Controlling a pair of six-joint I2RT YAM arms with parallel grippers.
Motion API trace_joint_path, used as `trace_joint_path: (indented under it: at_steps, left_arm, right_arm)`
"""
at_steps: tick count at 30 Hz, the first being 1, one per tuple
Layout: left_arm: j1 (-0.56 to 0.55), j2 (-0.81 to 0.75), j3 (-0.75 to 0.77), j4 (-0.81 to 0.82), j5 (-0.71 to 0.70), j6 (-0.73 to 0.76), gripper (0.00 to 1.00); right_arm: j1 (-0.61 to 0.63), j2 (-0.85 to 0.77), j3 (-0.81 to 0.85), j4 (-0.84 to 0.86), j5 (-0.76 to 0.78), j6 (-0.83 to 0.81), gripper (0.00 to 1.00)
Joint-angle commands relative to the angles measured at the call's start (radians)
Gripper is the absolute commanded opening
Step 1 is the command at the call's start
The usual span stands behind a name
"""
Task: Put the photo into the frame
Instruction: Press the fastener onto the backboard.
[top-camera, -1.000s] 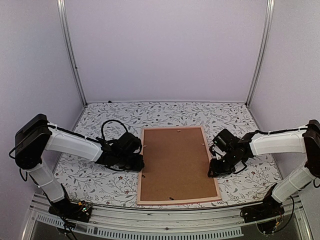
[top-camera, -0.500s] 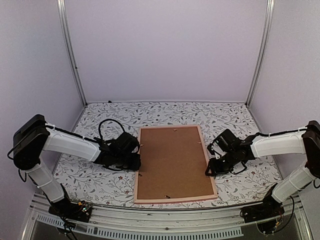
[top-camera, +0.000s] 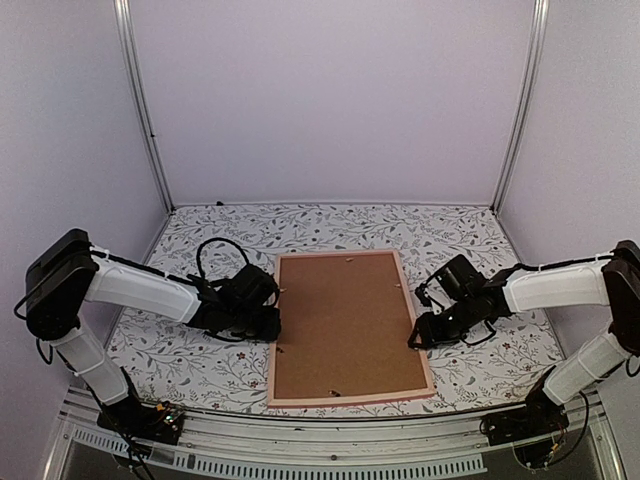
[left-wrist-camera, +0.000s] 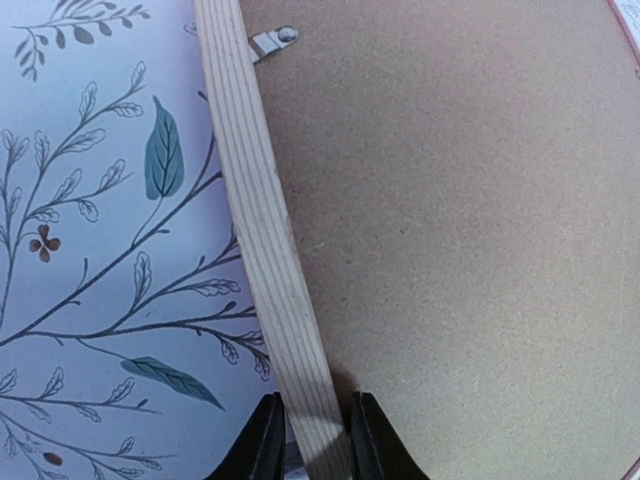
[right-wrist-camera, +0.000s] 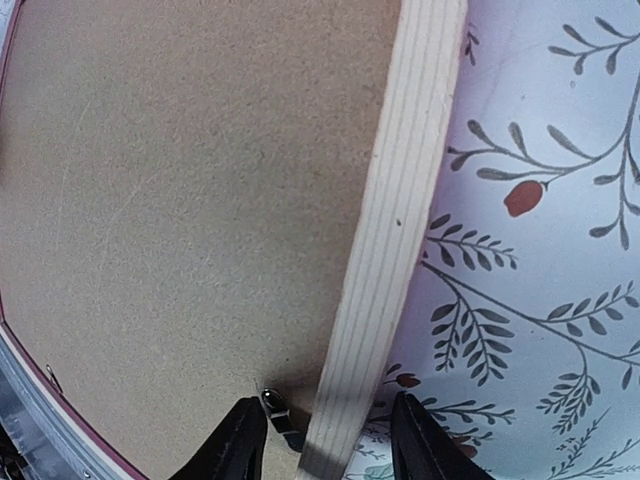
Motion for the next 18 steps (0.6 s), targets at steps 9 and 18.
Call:
trace_joint_path:
  at_steps: [9,18]
  left_arm:
    - [-0.001,0.006,-0.002,-0.008,0.022,0.015,0.25]
    - [-0.002,0.004,-0.01,-0.009,0.021,0.013,0.25]
  right_arm:
    - [-0.053,-0.018,-0.041,-0.015,-0.028,-0.032,0.37]
    - [-0.054,0.009,-0.031,-0.045,0.061,0.0,0.29]
